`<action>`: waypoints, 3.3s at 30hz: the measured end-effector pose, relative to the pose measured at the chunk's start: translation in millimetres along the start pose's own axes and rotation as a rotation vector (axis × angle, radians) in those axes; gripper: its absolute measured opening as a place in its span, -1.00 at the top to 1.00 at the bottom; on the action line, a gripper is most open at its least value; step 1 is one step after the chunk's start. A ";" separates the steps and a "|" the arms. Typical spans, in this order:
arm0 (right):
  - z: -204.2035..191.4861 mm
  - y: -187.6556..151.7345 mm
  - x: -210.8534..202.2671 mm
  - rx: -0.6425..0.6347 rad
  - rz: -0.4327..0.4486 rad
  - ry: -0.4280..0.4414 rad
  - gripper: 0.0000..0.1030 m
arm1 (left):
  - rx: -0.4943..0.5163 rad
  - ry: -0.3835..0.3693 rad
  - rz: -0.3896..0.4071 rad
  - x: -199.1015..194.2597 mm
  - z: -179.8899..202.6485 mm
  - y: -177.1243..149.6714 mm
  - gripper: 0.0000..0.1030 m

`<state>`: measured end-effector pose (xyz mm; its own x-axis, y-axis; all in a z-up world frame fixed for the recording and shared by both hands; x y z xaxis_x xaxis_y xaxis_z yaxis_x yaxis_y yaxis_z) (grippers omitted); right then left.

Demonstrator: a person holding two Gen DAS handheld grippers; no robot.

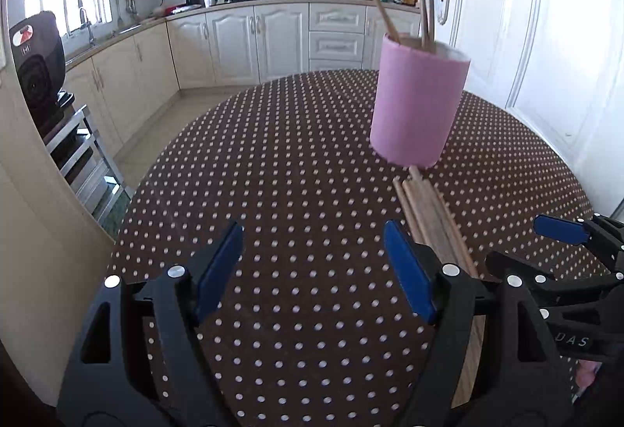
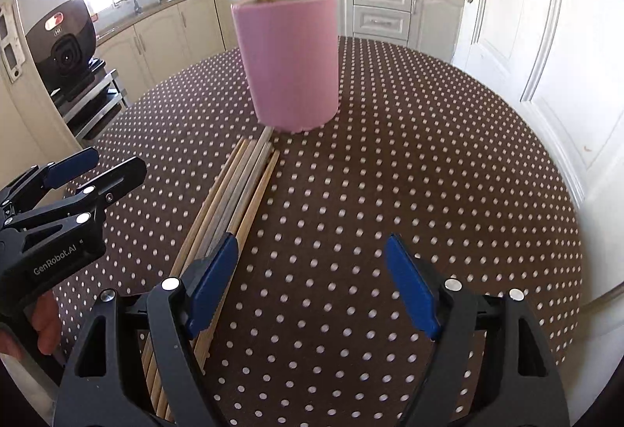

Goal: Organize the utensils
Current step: 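Withdraw both tools from the cup and move down toward the chopstick row, then grasp a chopstick with the right tool while the left tool grasps another chopstick, then lift both held chopsticks upright and carry them above the pink cup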

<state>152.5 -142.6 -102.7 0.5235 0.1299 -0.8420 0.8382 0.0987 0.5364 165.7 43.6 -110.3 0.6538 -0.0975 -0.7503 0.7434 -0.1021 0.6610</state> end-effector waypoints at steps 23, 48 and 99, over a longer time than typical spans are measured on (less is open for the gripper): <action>-34.4 -2.4 1.9 -0.071 -0.034 0.005 0.55 | -0.004 -0.011 -0.089 3.2 10.7 -21.1 -0.47; -40.2 5.9 8.3 -0.092 -0.094 0.036 0.85 | -0.009 -0.022 -0.133 3.4 16.1 -15.1 -0.47; 13.7 23.5 -0.7 0.028 0.004 0.118 0.92 | 0.075 -0.123 -0.169 29.9 57.8 18.1 0.89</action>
<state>173.9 -153.9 -90.3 0.5066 0.2452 -0.8266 0.8411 0.0702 0.5363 190.5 -18.4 -120.4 0.4953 -0.1922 -0.8472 0.8253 -0.2002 0.5280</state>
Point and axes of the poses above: each gripper's, at about its wrist camera, not at the fingertips, and x roughly the way its jaws point, z to its right, y to its top, the point moved 1 cm from there along x, roughly the way its jaws point, and after that the axes turned 7 degrees about -z, right-handed, at the moved point
